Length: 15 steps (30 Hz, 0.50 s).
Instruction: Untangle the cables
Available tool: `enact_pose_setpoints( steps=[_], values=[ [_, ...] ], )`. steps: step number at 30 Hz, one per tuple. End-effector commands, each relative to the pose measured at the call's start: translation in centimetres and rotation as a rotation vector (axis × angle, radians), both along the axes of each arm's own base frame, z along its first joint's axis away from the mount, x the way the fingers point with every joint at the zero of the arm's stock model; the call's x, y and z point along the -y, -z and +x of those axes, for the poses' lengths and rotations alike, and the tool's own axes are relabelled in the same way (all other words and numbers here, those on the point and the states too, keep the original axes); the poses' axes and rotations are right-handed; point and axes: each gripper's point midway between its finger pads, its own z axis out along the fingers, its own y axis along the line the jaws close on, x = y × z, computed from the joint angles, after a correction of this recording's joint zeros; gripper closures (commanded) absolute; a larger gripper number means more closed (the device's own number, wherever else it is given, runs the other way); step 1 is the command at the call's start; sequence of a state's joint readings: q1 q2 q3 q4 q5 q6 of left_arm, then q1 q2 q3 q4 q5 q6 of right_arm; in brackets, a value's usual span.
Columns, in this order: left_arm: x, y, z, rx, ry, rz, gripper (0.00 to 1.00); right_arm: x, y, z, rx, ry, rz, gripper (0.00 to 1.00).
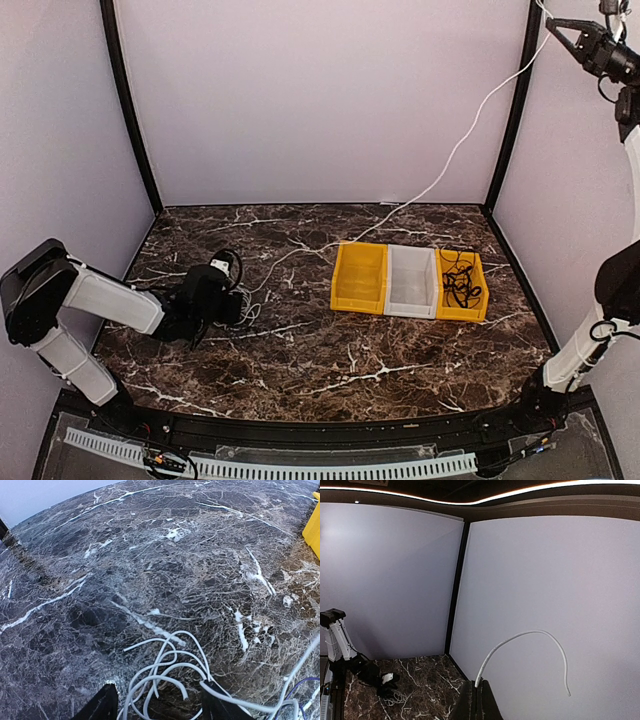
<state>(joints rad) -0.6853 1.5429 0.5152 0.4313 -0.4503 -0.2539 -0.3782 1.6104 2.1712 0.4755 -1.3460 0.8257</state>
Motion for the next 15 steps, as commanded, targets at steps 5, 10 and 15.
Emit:
enact_pose_setpoints(
  steps=[5, 10, 15],
  values=[
    [-1.4, -0.4, -1.0, -0.002, -0.041, -0.022, 0.40, 0.3, -1.7, -0.8, 0.066, 0.039, 0.025, 1.00],
    [-2.4, 0.5, -0.9, -0.043, -0.098, -0.011, 0.39, 2.9, -4.1, -1.0, 0.136, 0.159, 0.058, 1.00],
    [-2.2, 0.8, -0.9, -0.065, -0.100, -0.011, 0.41, 4.1, -2.5, 0.5, 0.070, 0.172, 0.078, 1.00]
  ],
)
